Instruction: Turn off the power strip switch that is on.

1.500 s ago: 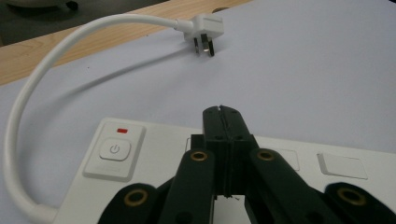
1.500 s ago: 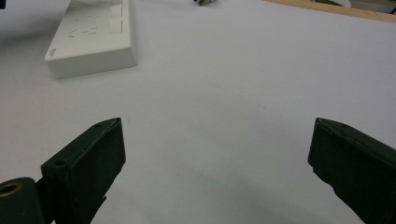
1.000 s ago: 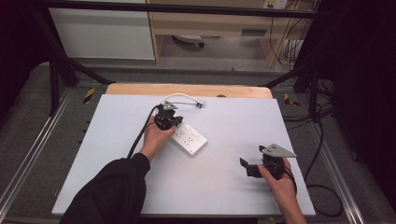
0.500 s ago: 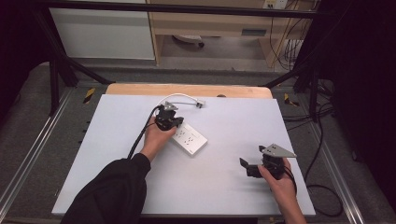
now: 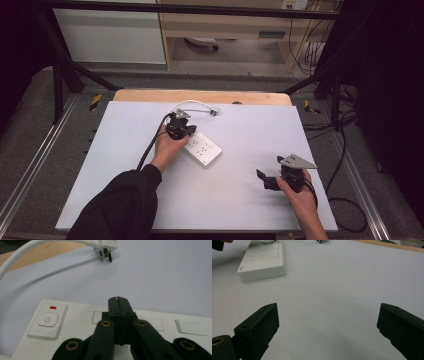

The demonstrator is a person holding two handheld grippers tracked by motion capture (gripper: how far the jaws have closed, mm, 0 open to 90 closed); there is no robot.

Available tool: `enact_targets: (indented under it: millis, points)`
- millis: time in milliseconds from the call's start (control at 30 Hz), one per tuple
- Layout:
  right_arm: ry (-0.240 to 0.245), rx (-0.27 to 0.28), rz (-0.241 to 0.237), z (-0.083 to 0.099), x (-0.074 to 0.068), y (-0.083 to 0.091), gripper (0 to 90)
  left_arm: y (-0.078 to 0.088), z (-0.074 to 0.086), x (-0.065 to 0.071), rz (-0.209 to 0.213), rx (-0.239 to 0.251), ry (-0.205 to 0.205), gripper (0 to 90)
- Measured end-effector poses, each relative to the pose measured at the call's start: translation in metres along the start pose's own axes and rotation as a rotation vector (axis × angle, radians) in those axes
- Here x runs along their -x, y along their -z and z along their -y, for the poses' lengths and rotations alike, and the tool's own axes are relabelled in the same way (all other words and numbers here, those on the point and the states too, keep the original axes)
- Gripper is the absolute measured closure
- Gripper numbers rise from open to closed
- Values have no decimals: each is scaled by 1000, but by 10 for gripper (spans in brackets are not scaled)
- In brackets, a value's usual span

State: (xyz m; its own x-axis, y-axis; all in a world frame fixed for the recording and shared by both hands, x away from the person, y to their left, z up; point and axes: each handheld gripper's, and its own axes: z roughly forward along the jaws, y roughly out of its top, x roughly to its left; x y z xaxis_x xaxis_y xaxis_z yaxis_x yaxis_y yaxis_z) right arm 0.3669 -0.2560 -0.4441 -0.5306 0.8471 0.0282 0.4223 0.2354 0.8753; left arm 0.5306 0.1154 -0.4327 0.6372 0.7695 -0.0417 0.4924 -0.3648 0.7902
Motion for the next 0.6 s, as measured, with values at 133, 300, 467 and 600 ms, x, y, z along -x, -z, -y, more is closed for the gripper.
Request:
enact_targets:
  millis: [133, 300, 467, 600]
  points:
    - [4, 1, 1, 0, 0, 0, 45, 0, 0, -1, -4, 0, 9, 900]
    - [4, 1, 0, 0, 0, 0, 45, 0, 1, -1, -6, -4, 0, 900]
    - [5, 1, 0, 0, 0, 0, 45, -1, 1, 3, -18, 2, -14, 900]
    - [3, 1, 0, 0, 0, 0, 45, -1, 1, 4, -29, -1, -30, 900]
